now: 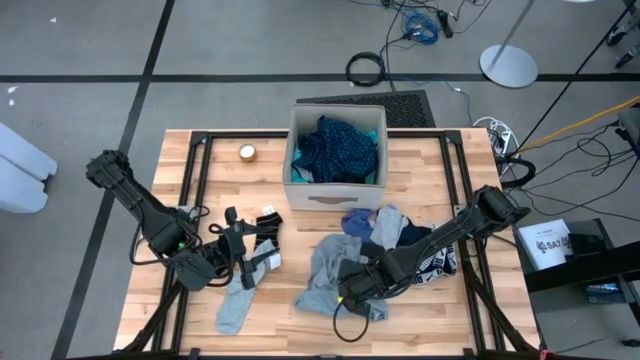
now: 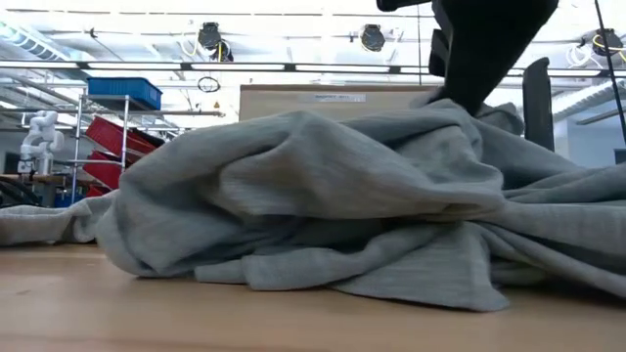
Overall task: Sort clothes
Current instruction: Put the gray shirt into the laundry organizer
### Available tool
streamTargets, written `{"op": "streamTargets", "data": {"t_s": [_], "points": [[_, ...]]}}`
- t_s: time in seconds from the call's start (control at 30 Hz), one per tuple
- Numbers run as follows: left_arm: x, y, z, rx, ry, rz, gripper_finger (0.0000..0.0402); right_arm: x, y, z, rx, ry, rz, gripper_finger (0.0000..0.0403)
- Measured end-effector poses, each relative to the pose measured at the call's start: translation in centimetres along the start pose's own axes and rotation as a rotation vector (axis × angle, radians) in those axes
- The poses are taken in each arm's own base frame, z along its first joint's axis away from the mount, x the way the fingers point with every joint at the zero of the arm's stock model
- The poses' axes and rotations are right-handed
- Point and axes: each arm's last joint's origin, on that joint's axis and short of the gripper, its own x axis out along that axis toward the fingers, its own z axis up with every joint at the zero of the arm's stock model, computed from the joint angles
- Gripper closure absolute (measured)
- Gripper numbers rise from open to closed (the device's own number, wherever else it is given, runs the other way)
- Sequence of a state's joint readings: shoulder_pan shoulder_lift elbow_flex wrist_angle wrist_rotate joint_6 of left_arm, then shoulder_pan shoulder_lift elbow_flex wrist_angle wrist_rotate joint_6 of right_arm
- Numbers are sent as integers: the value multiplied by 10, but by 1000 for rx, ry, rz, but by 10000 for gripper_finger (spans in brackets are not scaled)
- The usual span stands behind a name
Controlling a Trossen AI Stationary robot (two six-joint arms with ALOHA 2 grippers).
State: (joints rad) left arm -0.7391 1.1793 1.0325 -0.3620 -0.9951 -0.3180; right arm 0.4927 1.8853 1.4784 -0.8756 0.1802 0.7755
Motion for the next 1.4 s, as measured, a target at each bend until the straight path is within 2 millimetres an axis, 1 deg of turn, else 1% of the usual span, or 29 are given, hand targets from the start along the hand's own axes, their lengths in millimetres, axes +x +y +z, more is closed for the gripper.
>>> {"op": "streamTargets", "data": {"t_s": [0.1,0.2,0.33,0.43,0.5,0.57,0.67,0.73,0.8,0.87,1.03,1.13,1.27,1.33,1.4], "points": [[0,0,0,0,0,0,157,-3,-2,1,50,-6,3,401],[0,0,0,0,0,0,157,-11,-8,0,95,7,-27,401],[0,0,0,0,0,0,157,-27,-18,-4,115,-7,-99,401],[0,0,0,0,3,-8,157,-40,-22,-3,132,-79,-118,401],[0,-1,0,0,6,-19,157,-47,-19,4,135,-167,-70,401],[0,-1,0,0,8,-25,157,-50,-11,14,125,-267,13,401],[0,-1,0,0,8,-25,157,-48,2,26,90,-364,141,401],[0,-1,0,0,8,-25,157,-39,11,31,69,-397,186,401],[0,-1,0,0,8,-25,157,-23,17,33,55,-390,184,401],[0,-1,0,0,9,-27,157,-2,21,32,51,-362,160,401],[0,-1,0,0,13,-41,157,60,27,26,45,-241,113,401],[0,-1,0,1,13,-41,157,86,29,24,62,-190,136,401],[0,-1,0,3,14,-40,157,102,29,21,93,-136,148,401],[0,-1,-1,3,15,-40,157,102,28,20,108,-116,136,401],[0,-1,-1,7,18,-39,157,97,24,19,113,-91,118,401]]}}
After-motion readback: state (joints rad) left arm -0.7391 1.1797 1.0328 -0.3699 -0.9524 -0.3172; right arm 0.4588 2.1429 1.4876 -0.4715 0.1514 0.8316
